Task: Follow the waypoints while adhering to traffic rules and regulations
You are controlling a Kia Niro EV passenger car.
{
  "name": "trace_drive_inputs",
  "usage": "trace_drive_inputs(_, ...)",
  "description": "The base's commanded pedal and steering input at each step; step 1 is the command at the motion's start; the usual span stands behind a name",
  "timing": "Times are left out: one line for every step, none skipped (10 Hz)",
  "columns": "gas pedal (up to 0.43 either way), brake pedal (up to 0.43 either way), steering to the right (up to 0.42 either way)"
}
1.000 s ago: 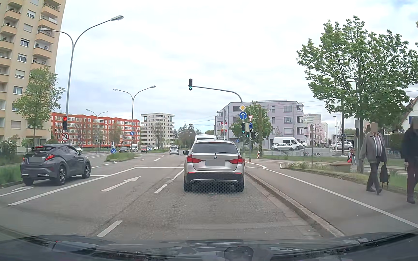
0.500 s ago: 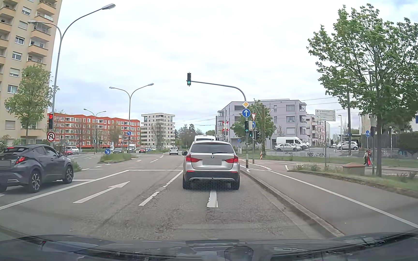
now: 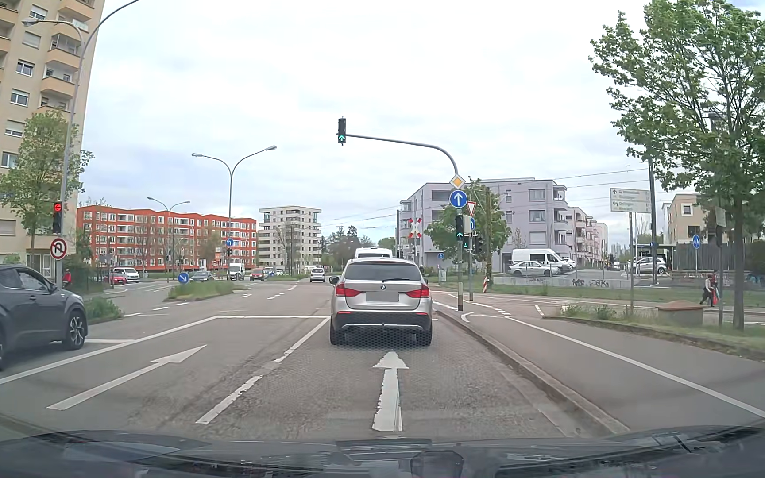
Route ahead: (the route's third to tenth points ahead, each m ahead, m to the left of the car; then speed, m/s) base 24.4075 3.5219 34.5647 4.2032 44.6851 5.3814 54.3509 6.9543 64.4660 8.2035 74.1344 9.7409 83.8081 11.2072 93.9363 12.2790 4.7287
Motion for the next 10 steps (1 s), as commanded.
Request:
trace_drive_inputs(0.150,0.000,-0.008)
trace_drive_inputs(0.130,0.000,-0.007)
trace_drive_inputs(0.110,0.000,-0.007)
trace_drive_inputs(0.110,0.000,-0.008)
trace_drive_inputs(0.098,0.000,-0.008)
trace_drive_inputs(0.047,0.000,-0.008)
trace_drive_inputs(0.020,0.000,-0.009)
trace_drive_inputs(0.008,0.000,-0.011)
trace_drive_inputs(0.000,0.000,-0.014)
trace_drive_inputs(0.000,0.000,-0.018)
